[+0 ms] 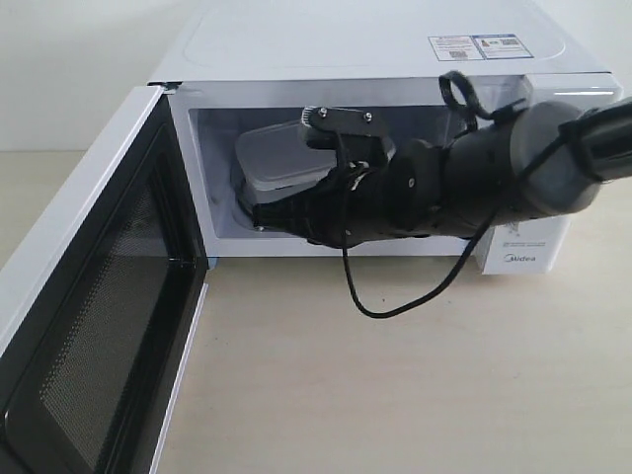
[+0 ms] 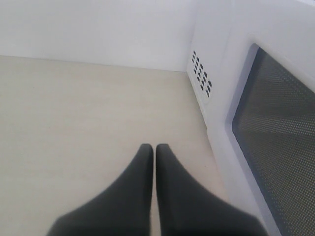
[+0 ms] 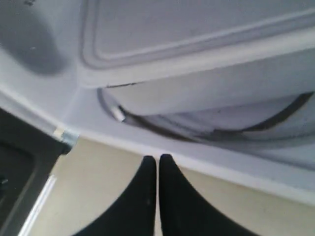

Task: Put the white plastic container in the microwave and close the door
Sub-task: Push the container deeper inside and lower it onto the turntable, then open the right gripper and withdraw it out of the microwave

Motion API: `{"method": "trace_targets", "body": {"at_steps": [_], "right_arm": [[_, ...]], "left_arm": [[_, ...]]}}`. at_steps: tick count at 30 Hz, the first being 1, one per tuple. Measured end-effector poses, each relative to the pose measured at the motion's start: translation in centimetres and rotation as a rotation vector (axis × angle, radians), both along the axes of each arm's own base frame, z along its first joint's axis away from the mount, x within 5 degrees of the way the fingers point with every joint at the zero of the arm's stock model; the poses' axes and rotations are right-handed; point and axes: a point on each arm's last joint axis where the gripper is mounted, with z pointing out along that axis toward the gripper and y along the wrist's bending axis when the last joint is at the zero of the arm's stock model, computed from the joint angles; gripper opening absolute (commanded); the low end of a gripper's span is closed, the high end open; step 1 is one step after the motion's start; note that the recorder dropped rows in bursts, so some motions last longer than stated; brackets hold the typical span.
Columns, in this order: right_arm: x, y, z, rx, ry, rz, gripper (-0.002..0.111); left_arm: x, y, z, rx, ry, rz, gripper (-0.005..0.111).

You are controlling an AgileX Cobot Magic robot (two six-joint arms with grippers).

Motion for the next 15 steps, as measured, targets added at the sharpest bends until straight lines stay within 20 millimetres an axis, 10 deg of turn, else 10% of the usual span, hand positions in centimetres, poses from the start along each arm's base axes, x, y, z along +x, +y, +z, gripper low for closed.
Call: {"method": "trace_targets", "body": {"at_steps": [15], "right_arm": [[2.2,1.2,-3.2,-0.032,-0.416,-0.079,0.001]], "left_arm": [[0.0,0.0,0.0,0.000,0.000,0.000,0.004]]}}
